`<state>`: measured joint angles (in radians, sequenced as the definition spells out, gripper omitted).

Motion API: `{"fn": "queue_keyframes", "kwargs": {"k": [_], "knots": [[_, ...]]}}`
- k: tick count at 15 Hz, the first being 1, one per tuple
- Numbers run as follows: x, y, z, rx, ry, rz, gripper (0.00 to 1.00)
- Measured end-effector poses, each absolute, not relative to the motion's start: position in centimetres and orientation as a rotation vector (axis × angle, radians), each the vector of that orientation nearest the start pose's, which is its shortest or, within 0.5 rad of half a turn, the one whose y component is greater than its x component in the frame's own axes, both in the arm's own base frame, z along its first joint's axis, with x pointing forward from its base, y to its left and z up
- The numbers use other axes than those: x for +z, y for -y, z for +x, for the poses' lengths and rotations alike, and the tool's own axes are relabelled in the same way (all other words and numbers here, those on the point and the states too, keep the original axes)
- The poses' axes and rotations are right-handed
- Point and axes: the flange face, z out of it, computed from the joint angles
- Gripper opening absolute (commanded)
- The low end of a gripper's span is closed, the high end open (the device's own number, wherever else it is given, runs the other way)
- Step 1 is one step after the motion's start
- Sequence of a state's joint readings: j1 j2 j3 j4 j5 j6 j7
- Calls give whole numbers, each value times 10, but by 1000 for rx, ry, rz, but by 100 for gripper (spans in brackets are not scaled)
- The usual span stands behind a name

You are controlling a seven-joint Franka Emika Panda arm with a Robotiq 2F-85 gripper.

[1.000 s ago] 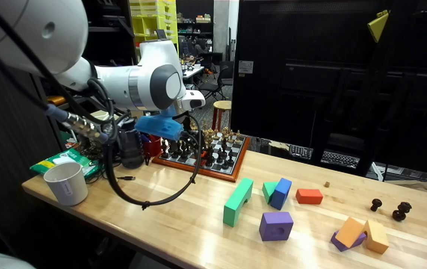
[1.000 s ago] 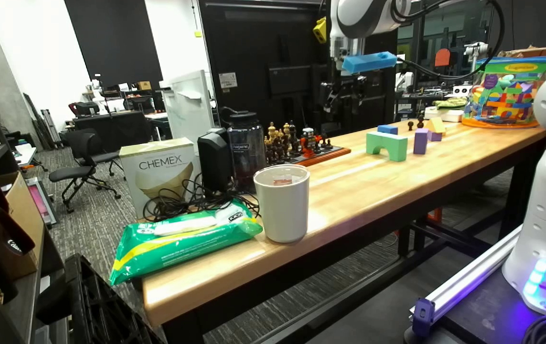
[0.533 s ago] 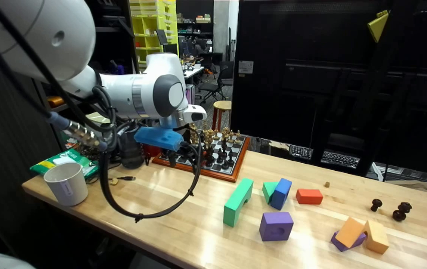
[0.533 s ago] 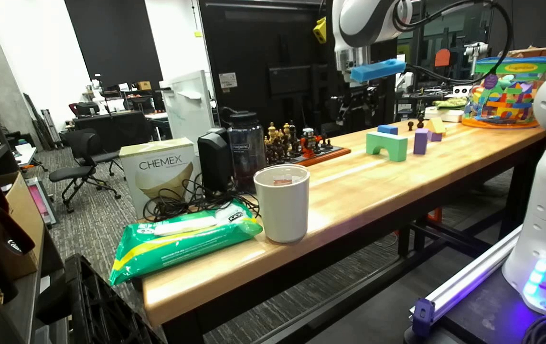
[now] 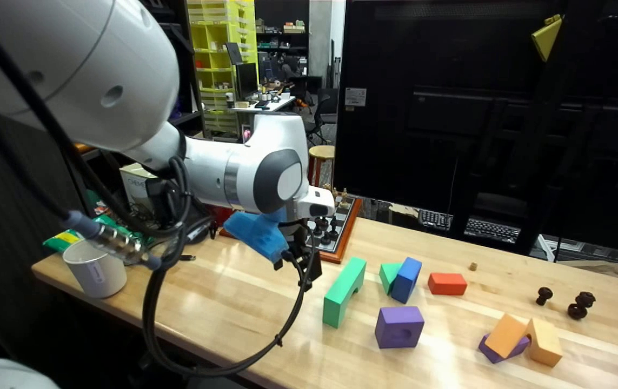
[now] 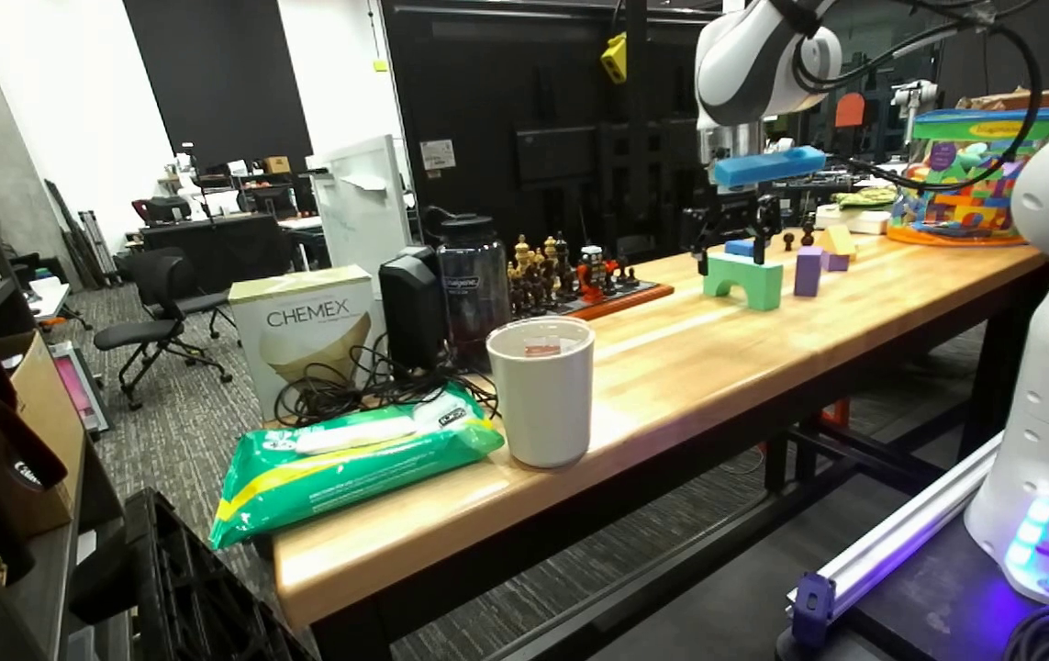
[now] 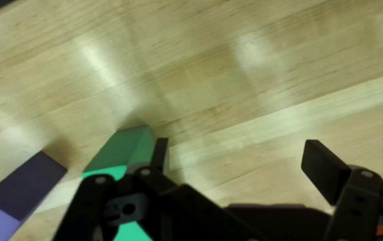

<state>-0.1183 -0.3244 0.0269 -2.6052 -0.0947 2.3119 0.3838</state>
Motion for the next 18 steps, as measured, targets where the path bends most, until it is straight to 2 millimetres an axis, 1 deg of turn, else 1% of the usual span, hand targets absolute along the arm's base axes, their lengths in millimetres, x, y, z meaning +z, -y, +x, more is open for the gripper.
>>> {"fn": "queue_keyframes", "kwargs": {"k": [2,4,5,8,12,15,18], "knots": [[362,67,406,-75,-761,-3108,100],[359,85,401,-74,-828,-3083,100],[359,90,398,-71,-853,-3075,100],[362,93,393,-80,-924,-3054,100],[381,90,384,-125,-1129,-3003,100],[392,98,375,-124,-1317,-2951,100],[396,110,365,-78,-1514,-2880,100]]}}
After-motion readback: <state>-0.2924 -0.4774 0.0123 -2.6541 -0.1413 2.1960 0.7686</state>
